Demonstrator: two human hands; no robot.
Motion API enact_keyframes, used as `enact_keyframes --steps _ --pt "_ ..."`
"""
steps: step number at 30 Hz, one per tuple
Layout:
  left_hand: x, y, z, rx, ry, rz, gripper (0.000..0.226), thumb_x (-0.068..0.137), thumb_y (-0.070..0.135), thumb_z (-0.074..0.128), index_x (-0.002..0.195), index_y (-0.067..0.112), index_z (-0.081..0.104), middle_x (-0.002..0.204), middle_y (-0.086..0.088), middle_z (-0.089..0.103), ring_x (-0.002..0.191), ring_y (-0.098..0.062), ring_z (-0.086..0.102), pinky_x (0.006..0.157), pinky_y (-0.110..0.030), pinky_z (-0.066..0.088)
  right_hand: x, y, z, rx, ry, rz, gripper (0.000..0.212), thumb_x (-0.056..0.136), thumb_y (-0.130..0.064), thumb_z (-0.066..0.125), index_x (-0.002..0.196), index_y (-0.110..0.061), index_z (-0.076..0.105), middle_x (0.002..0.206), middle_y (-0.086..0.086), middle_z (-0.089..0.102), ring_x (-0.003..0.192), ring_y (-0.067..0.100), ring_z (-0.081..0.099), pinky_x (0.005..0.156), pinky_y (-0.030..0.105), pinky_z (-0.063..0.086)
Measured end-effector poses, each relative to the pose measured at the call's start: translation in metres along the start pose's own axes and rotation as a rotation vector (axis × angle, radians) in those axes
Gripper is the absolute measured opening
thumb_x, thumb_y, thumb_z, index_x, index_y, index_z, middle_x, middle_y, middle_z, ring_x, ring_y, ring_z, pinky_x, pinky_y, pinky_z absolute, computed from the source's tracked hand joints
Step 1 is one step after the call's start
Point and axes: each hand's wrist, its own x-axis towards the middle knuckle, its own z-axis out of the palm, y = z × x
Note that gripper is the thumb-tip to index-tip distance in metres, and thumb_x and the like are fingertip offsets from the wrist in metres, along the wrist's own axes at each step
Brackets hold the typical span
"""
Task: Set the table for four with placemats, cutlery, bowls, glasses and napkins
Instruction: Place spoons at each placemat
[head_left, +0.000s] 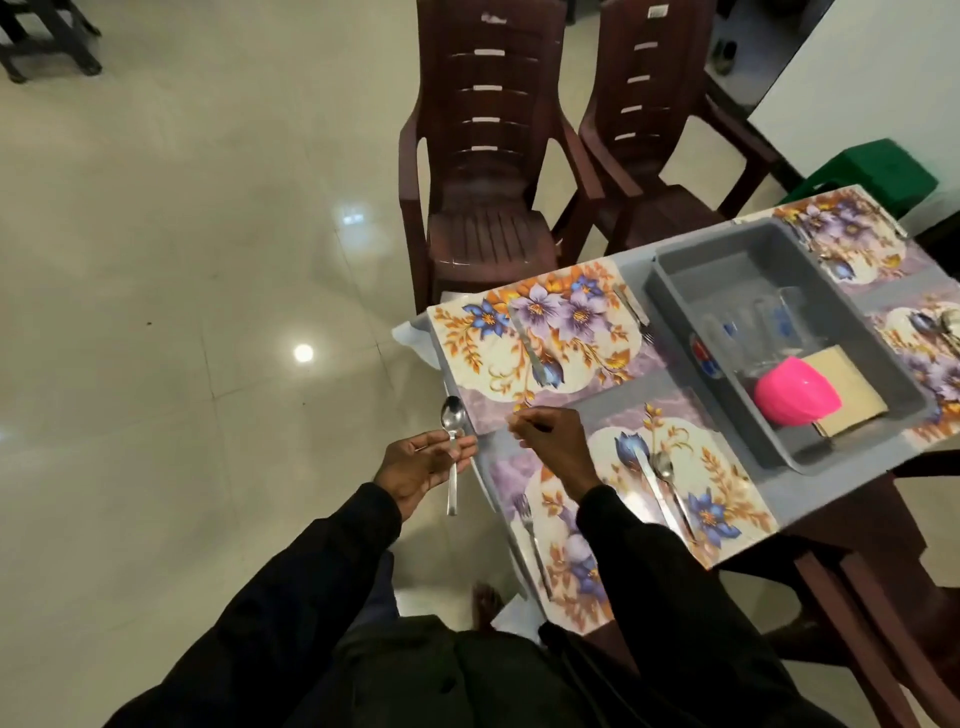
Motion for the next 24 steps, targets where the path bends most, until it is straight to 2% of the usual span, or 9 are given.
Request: enact_keyframes --steps 2,4,7,11,14,16,19,22,24 --pt "0.007 0.027 -0.014 0.014 -0.037 -0.010 0.040 0.089 -0.011 0.066 0.126 -0.011 0.054 0.119 -0.023 0.071 0.111 -0.034 0.071 0.085 -0.032 0.061 0.015 -0.026 0.036 0.015 -0.014 -0.002 0.029 0.088 -0.027 0.077 0.079 0.000 0.075 0.070 0.016 0.071 0.063 0.013 0.059 0.063 0.037 0.054" --pt "0.013 0.054 -0.025 0.023 -0.070 -0.016 0.037 0.089 -0.011 0.067 0.125 -0.009 0.056 0.120 -0.024 0.070 0.110 -0.035 0.071 0.084 -0.032 0.061 0.026 -0.049 0.066 0.026 -0.026 0.017 0.043 0.087 -0.038 0.075 0.076 0.004 0.070 0.069 0.023 0.065 0.061 0.012 0.051 0.061 0.032 0.045" --pt "0.021 0.097 -0.045 0.040 -0.088 -0.030 0.039 0.089 -0.010 0.067 0.125 -0.009 0.056 0.117 -0.024 0.072 0.108 -0.036 0.071 0.085 -0.034 0.061 0.043 -0.088 0.104 0.015 -0.046 0.017 0.042 0.090 -0.035 0.074 0.073 0.003 0.069 0.062 0.017 0.061 0.059 0.009 0.046 0.059 0.027 0.038" --pt "0.034 0.141 -0.074 0.085 -0.138 -0.051 0.043 0.090 -0.008 0.066 0.131 -0.010 0.053 0.117 -0.024 0.071 0.109 -0.037 0.071 0.088 -0.038 0.061 0.067 -0.129 0.144 0.039 -0.016 0.052 0.024 0.094 -0.024 0.069 0.077 -0.008 0.075 0.069 0.005 0.070 0.065 0.009 0.062 0.065 0.026 0.050" --pt "0.041 0.166 -0.093 0.156 -0.151 -0.040 0.042 0.090 -0.002 0.070 0.130 -0.007 0.058 0.117 -0.021 0.072 0.108 -0.034 0.071 0.089 -0.036 0.061 0.087 -0.146 0.163 0.099 0.055 0.124 0.026 0.097 -0.033 0.066 0.087 -0.010 0.074 0.082 0.010 0.072 0.078 0.020 0.068 0.074 0.032 0.057" --pt "0.048 0.182 -0.108 0.145 -0.139 -0.024 0.044 0.087 0.000 0.073 0.129 -0.006 0.060 0.117 -0.021 0.072 0.109 -0.033 0.071 0.091 -0.036 0.060 0.102 -0.155 0.170 0.187 0.081 0.149 0.027 0.100 -0.033 0.063 0.095 -0.008 0.074 0.088 0.010 0.075 0.086 0.025 0.072 0.078 0.036 0.061" --pt "0.062 0.205 -0.128 0.120 -0.119 -0.015 0.045 0.085 0.003 0.075 0.128 -0.005 0.061 0.118 -0.020 0.072 0.110 -0.033 0.071 0.097 -0.039 0.057 0.125 -0.163 0.173 0.302 0.130 0.211 0.032 0.100 -0.034 0.063 0.099 -0.003 0.070 0.087 0.014 0.076 0.082 0.030 0.075 0.073 0.041 0.063" --pt "0.083 0.230 -0.138 0.110 -0.065 -0.003 0.037 0.089 0.001 0.072 0.124 -0.003 0.063 0.115 -0.020 0.073 0.109 -0.033 0.071 0.097 -0.039 0.056 0.147 -0.169 0.170 0.391 0.198 0.258 0.028 0.099 -0.026 0.065 0.098 0.002 0.069 0.085 0.016 0.075 0.072 0.023 0.074 0.062 0.032 0.061" --pt "0.099 0.245 -0.140 0.110 -0.039 0.006 0.034 0.089 0.002 0.071 0.122 -0.003 0.064 0.114 -0.020 0.074 0.108 -0.034 0.072 0.097 -0.039 0.056 0.161 -0.168 0.165 0.436 0.181 0.284 0.032 0.084 -0.027 0.079 0.096 0.002 0.070 0.088 0.018 0.075 0.075 0.023 0.074 0.066 0.031 0.061"
